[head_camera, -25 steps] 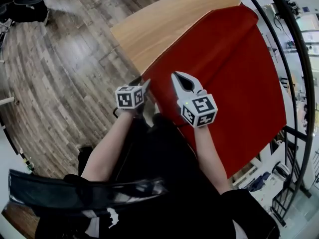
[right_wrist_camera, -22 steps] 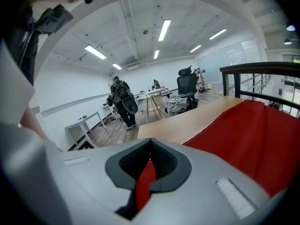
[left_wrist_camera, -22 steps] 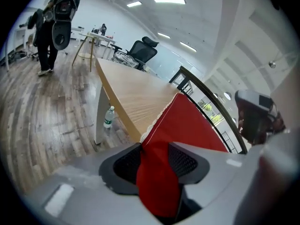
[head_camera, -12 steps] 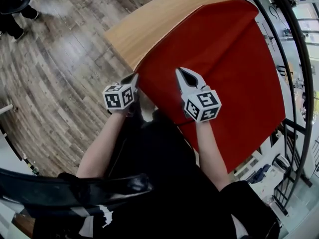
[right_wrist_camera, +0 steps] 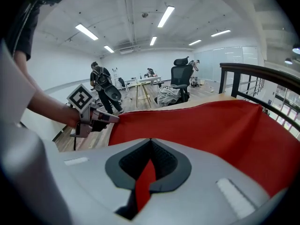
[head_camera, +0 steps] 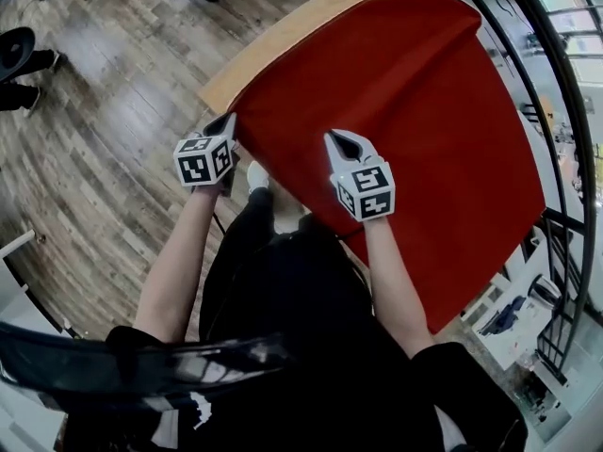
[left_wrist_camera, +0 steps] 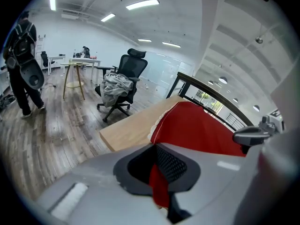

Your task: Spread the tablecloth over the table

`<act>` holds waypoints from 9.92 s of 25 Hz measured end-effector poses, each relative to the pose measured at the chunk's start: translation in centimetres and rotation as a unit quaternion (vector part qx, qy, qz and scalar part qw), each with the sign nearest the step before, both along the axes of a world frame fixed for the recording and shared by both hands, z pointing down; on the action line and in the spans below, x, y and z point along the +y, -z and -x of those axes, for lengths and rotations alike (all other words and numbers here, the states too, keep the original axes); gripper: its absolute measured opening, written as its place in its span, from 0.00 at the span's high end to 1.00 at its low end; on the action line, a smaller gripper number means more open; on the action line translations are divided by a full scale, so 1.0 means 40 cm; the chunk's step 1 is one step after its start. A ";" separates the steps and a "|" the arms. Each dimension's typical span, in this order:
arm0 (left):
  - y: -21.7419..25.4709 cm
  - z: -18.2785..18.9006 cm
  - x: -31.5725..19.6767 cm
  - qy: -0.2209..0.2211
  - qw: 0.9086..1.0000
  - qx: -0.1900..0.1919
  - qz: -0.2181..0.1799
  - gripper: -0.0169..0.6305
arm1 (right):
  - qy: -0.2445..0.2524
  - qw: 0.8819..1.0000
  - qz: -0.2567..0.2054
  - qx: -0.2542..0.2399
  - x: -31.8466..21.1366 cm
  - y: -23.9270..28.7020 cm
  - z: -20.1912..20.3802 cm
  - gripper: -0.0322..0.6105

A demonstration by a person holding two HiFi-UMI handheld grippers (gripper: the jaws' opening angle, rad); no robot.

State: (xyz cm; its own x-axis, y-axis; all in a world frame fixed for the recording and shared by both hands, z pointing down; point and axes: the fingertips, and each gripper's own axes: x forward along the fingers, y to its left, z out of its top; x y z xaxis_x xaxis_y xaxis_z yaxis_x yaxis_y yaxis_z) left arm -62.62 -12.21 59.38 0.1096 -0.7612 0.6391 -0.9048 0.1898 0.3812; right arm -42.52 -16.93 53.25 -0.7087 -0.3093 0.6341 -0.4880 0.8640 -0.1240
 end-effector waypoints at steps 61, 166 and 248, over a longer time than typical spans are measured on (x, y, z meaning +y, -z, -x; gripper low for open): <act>0.110 -0.479 -1.587 -0.444 0.879 -0.136 -0.109 0.68 | -0.352 0.922 -0.054 -0.156 -1.109 0.001 -0.160 0.93; 0.100 -0.866 -0.546 -0.353 0.925 -0.131 -0.048 0.97 | -0.556 0.829 -0.055 -0.042 -0.131 -0.065 -1.412 0.94; 0.767 -1.078 -0.302 -0.397 0.859 -0.030 -0.323 0.97 | -0.476 0.831 -0.222 -0.185 0.062 0.618 -1.019 0.94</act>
